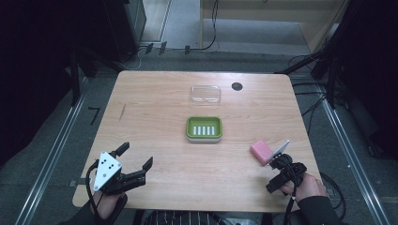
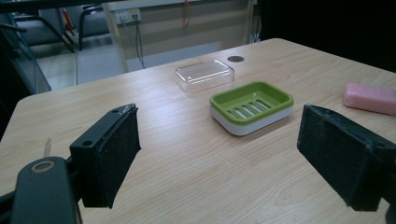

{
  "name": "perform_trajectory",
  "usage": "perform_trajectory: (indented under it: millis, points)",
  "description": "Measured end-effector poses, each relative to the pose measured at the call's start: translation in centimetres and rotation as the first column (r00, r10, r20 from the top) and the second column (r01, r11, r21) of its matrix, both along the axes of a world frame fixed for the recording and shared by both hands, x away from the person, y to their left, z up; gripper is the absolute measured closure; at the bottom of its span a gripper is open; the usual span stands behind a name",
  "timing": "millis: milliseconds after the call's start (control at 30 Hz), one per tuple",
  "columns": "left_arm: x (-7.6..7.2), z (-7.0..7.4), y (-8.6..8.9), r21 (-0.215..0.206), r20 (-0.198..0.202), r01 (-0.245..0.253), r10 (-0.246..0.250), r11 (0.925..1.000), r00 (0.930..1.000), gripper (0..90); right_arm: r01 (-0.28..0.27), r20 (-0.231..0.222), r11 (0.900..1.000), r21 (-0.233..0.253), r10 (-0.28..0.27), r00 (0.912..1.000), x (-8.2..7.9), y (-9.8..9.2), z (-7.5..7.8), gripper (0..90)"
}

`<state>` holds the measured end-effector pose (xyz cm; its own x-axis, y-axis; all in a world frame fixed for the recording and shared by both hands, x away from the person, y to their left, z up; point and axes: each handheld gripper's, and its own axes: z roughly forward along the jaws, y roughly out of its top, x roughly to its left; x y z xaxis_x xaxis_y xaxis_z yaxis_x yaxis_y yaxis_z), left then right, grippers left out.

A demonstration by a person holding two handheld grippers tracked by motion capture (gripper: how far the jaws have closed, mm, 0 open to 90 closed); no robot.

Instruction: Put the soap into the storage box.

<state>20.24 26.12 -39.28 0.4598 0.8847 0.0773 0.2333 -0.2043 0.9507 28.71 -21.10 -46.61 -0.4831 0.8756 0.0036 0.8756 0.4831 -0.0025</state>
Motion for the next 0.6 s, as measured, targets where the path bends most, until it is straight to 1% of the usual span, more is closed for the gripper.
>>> perform_trajectory:
  millis: [100, 200, 300, 367, 400, 467, 533, 600]
  points:
    - [-0.03, 0.00, 0.07, -0.010, -0.001, -0.003, 0.003, 1.0000, 1.0000, 13.2, -0.002, 0.003, 1.000, -0.001, 0.002, 1.0000, 0.00, 0.05, 0.03, 5.2]
    - [0.01, 0.00, 0.02, -0.007, -0.002, -0.003, 0.003, 1.0000, 1.0000, 13.3, -0.011, 0.015, 1.000, -0.003, 0.011, 0.9998, 0.02, 0.06, 0.03, 5.2]
    - [0.01, 0.00, -0.03, 0.001, -0.006, -0.004, 0.004, 1.0000, 1.0000, 13.2, -0.014, 0.013, 1.000, -0.003, 0.014, 0.9998, 0.05, 0.05, 0.03, 5.2]
    - [-0.01, 0.03, -0.02, -0.005, -0.004, -0.005, 0.005, 1.0000, 1.0000, 13.2, -0.014, 0.015, 1.000, -0.003, 0.014, 0.9998, 0.05, 0.17, 0.06, 5.2]
    - [0.00, 0.05, -0.03, -0.007, -0.005, -0.006, 0.006, 1.0000, 1.0000, 13.2, -0.024, 0.017, 1.000, -0.011, 0.025, 0.9996, 0.08, 0.31, 0.05, 5.2]
    - [0.05, 0.08, -0.20, -0.003, -0.007, -0.006, 0.006, 1.0000, 1.0000, 13.2, -0.033, 0.021, 0.999, -0.013, 0.033, 0.9992, 0.12, 0.34, 0.01, 5.2]
    - [0.13, 0.08, -0.44, 0.011, -0.008, 0.001, -0.001, 0.9999, 1.0000, 13.3, -0.041, 0.022, 0.999, -0.018, 0.042, 0.9989, 0.15, 0.23, -0.03, 5.2]
    - [0.19, 0.09, -0.49, 0.009, -0.007, 0.001, -0.001, 1.0000, 1.0000, 13.3, -0.037, 0.025, 0.999, -0.014, 0.037, 0.9990, 0.13, 0.22, 0.00, 5.2]
